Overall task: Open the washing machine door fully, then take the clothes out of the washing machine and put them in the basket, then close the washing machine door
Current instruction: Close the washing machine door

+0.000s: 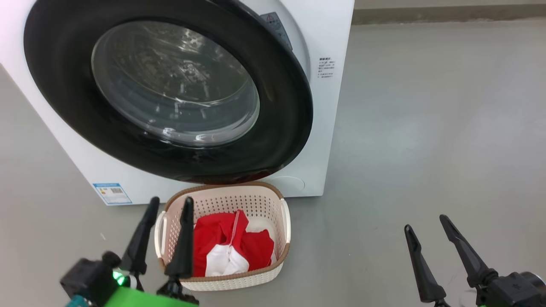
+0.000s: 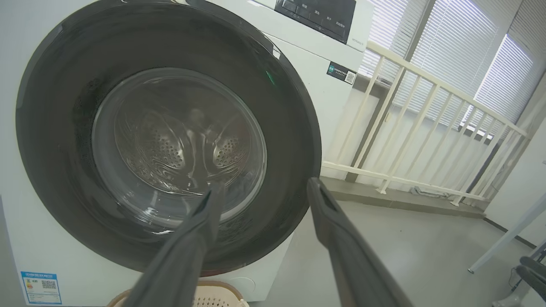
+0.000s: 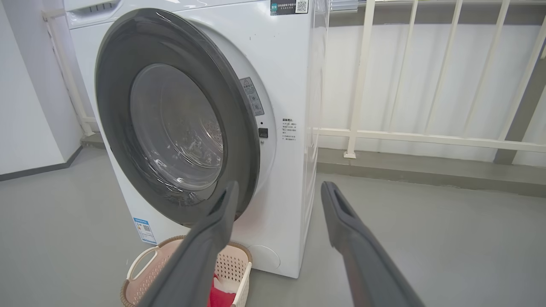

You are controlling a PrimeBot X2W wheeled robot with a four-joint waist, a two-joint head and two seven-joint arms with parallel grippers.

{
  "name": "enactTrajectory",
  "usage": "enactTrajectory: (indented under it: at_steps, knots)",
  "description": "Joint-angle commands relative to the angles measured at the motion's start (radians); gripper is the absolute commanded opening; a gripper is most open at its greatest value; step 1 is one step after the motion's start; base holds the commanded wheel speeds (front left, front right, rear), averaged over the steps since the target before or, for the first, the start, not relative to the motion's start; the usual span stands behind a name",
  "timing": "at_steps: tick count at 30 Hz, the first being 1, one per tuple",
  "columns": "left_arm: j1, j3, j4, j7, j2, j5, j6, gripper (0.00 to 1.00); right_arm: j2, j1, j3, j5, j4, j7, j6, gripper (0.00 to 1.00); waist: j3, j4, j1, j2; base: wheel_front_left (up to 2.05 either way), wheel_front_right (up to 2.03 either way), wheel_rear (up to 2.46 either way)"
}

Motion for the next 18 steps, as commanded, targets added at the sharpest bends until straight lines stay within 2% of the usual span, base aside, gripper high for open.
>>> enactTrajectory:
  at_steps: [1, 10, 18]
  knots:
    - [-0.009, 0.03, -0.033, -0.011, 0.027, 0.028, -0.001, 1.0, -0.015, -0.013, 0.025, 0.001, -0.021, -0.011, 0.005, 1.0, -0.01, -0.004, 0.0, 0.0, 0.0, 0.0, 0.0]
    - [0.047, 0.008, -0.037, -0.012, 0.064, 0.171, -0.022, 1.0, -0.015, -0.01, 0.031, -0.009, -0.022, -0.008, 0.005, 1.0, -0.026, -0.012, 0.0, 0.0, 0.0, 0.0, 0.0]
    - [0.066, 0.002, 0.011, -0.012, 0.068, 0.229, 0.03, 1.0, -0.015, -0.002, 0.027, -0.027, -0.025, -0.003, 0.005, 1.0, -0.036, -0.014, 0.0, 0.0, 0.0, 0.0, 0.0]
